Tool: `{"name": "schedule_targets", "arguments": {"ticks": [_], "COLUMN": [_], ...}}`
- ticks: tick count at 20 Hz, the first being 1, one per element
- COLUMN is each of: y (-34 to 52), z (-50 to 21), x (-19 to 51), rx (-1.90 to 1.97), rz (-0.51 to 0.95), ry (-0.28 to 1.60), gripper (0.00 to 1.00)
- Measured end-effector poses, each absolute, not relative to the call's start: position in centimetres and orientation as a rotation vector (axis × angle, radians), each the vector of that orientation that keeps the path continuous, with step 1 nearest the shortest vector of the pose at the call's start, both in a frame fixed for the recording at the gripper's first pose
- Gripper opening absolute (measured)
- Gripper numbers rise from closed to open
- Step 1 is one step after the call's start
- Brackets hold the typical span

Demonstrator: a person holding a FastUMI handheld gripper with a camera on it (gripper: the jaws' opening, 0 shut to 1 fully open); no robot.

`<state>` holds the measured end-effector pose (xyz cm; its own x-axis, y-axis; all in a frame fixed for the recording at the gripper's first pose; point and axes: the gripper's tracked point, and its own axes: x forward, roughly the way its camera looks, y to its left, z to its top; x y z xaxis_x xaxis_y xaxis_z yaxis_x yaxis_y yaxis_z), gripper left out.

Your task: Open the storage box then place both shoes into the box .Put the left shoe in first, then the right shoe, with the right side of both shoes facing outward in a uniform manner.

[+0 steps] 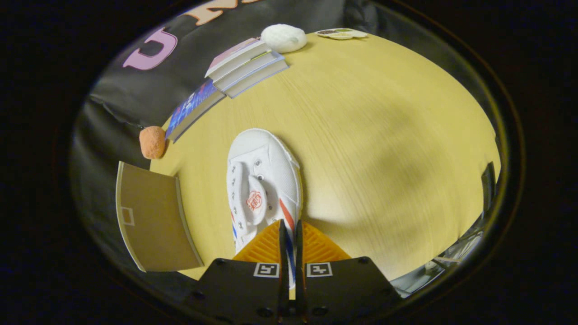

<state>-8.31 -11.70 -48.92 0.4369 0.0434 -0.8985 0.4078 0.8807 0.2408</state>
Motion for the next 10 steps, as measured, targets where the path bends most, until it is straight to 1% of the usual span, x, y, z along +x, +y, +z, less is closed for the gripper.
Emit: {"name": "schedule_targets", "arguments": {"ticks": [5, 7, 9, 10], "y": [-10.1, -9.5, -8.8, -8.5], "z": [-47.7, -47.0, -46.5, -46.4], "x": [-7.7, -7.2, -6.9, -6.5], "rx": [0.611, 0.668, 0.695, 0.705], "rz": [-0.21, -0.212, -0.201, -0.195], "ry": [1.061, 1.015, 1.001, 0.996], "gripper": [0.07, 0.07, 0.02, 0.03]}}
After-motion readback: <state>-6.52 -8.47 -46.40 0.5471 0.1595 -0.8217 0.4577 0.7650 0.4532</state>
